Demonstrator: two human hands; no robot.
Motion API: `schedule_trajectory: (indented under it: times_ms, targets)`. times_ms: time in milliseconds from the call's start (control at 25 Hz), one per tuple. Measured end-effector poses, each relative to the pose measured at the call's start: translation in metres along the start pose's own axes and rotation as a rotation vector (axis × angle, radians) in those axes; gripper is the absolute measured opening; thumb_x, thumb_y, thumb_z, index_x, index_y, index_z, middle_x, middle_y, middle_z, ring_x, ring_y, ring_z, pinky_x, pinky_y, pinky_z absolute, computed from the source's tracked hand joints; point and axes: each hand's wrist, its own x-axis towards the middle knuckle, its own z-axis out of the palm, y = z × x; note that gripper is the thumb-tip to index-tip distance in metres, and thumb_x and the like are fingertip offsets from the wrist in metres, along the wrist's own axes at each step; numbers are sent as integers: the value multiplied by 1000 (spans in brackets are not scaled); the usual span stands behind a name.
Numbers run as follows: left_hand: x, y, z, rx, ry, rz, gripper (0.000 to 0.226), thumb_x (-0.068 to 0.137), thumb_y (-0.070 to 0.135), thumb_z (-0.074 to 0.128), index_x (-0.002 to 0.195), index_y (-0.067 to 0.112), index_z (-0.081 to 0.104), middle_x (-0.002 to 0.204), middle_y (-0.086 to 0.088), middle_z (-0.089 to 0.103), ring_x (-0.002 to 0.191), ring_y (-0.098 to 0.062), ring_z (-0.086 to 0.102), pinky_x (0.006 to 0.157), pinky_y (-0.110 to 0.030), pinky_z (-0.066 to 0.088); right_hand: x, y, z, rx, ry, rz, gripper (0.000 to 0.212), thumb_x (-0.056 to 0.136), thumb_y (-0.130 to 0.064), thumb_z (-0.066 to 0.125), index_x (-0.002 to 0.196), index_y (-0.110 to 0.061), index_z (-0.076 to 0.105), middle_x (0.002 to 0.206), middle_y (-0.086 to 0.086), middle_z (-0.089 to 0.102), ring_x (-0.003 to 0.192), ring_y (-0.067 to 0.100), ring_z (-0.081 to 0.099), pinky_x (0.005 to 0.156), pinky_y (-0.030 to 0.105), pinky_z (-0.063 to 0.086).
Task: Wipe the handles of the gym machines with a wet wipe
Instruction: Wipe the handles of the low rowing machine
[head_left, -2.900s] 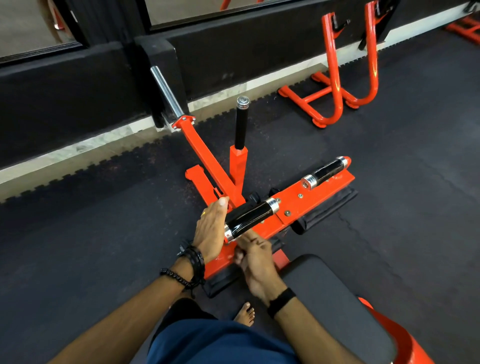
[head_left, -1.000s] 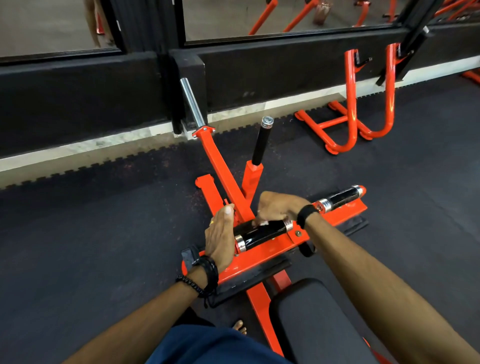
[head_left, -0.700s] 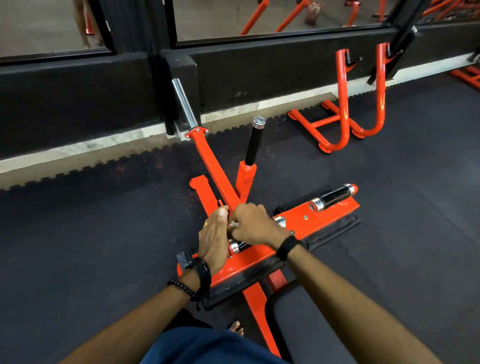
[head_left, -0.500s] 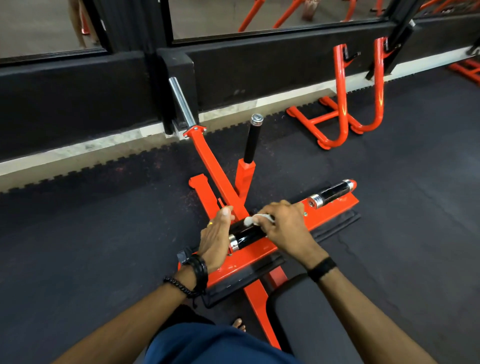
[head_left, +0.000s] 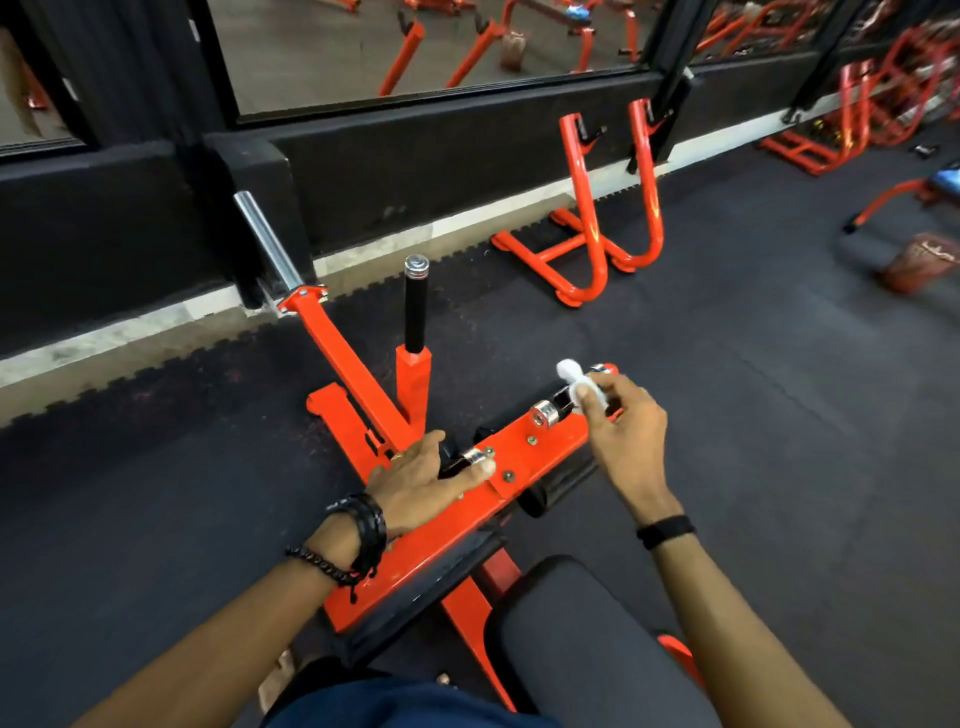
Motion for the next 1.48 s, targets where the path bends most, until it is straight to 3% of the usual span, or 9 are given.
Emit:
schedule_trajectory:
  times_ms: [120,320,400,520,800,960,1160,1240,1480]
  targets:
    - [12,6,3,155,-25,-13,119,67,90,48,156,19,13,162,-3,24,147,-26,28,115,-53,21,17,21,-5,38,-8,97,12,92,-32,63,90,-24,71,82,-6,73,77,18,68,76,44,55]
    - [12,9,9,327,138,30,110,73,82,52,153,17,14,154,-4,37,139,-27,39,111,-50,28,8,24,25,-128,-242,-134,19,91,-39,64,82,-24,72,79,-10,69,75,12,60,70,36,50]
    - [12,9,10,352,168,34,109,73,83,50,153,18,14,151,-4,39,137,-27,41,111,-50,29,36,38,22,-183,-157,-48,28,87,-45,58,78,-22,71,76,-8,69,74,16,62,68,35,50]
    - [13,8,12,356,175,18,111,71,84,48,153,19,13,150,-3,39,136,-27,41,111,-50,29,75,61,11,-279,-43,122,20,84,-34,57,78,-19,69,81,-3,70,80,26,64,69,35,51]
    - [17,6,13,347,141,-16,116,65,88,41,155,21,8,150,-1,39,136,-25,41,112,-54,29,4,36,37,-12,-6,-43,6,89,-15,67,84,-16,70,72,-9,65,60,7,55,60,20,45]
    - [18,6,13,337,111,-25,114,66,87,42,155,23,9,154,-2,35,137,-26,40,112,-54,29,44,57,30,36,242,212,8,89,-23,62,84,-16,65,67,-3,65,59,14,57,64,38,51]
    - [17,7,12,326,107,-26,110,72,83,49,156,24,9,156,-2,33,140,-25,38,114,-54,28,-19,22,60,197,266,227,6,91,-13,64,87,-13,60,61,-8,53,54,7,47,55,20,39]
    - [17,8,13,331,106,-23,109,74,82,50,156,24,8,157,-2,32,140,-25,37,114,-53,27,-41,16,65,256,229,264,5,91,-12,63,90,-14,59,61,-2,56,54,9,48,55,21,39]
    - [17,9,12,336,116,-26,110,74,81,51,156,23,9,156,-2,33,140,-25,38,114,-52,29,28,42,56,339,508,564,14,93,-22,63,89,-8,58,59,-12,44,49,0,43,58,25,38]
